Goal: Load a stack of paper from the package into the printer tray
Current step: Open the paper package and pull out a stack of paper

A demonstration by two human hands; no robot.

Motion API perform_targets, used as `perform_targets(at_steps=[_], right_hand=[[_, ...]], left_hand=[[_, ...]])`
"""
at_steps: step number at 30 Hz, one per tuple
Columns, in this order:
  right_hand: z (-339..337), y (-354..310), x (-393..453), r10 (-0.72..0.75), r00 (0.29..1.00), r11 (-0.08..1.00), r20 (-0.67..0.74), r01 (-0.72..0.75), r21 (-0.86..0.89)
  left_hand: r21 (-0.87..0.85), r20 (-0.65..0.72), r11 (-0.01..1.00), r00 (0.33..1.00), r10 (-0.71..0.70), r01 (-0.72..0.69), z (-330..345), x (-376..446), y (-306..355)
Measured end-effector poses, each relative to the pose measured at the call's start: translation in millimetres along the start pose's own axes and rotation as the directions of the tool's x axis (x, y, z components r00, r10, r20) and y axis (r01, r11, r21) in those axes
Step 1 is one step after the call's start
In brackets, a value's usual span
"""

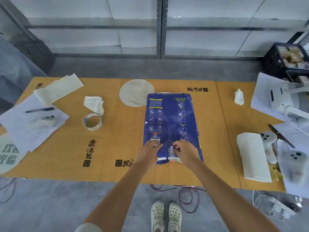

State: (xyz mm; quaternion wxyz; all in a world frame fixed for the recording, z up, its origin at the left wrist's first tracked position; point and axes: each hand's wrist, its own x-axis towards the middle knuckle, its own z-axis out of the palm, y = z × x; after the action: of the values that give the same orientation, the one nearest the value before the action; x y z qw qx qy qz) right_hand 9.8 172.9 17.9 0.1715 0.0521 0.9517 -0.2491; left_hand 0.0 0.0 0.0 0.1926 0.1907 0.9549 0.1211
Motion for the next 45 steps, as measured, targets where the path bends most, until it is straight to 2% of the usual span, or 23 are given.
perform_targets(at_steps=[14,26,29,32,35,37,45], right_hand=[[2.7,3.1,16.3,-0.090,0.995,0.995,0.047,0.092,-0.046],[-1.4,14.8,-25.1,-0.150,0.946,0.988,0.287,0.150,0.020],[-5.3,17.8,-33.7,-0.162,0.937,0.986,0.310,0.147,0.072],[-9.3,27.2,-36.8,-0.163,0.966,0.987,0.203,0.156,0.046],[-9.8,43.4,-37.7,-0.172,0.985,0.983,0.008,0.172,-0.068],[-9.0,54.8,-38.1,-0.151,0.987,0.980,-0.063,0.140,-0.143],[3.5,75.2,-38.8,-0.102,0.995,0.947,-0.015,0.092,-0.307]], left_hand=[[0.007,-0.089,1.000,0.996,0.006,-0.005,10.1,-1.5,-2.8],[-0.007,-0.066,1.000,0.998,-0.023,0.023,8.1,-6.9,5.6],[-0.012,-0.051,1.000,0.998,-0.020,0.019,7.9,-10.6,8.5],[-0.014,-0.046,1.000,0.999,-0.016,0.015,8.9,-15.0,10.2],[-0.016,-0.065,1.000,0.998,-0.021,0.020,11.1,-19.2,9.8],[-0.018,-0.086,0.999,0.996,-0.032,0.031,13.1,-21.3,8.1],[-0.030,-0.125,0.999,0.991,-0.041,0.037,21.9,-25.9,0.3]])
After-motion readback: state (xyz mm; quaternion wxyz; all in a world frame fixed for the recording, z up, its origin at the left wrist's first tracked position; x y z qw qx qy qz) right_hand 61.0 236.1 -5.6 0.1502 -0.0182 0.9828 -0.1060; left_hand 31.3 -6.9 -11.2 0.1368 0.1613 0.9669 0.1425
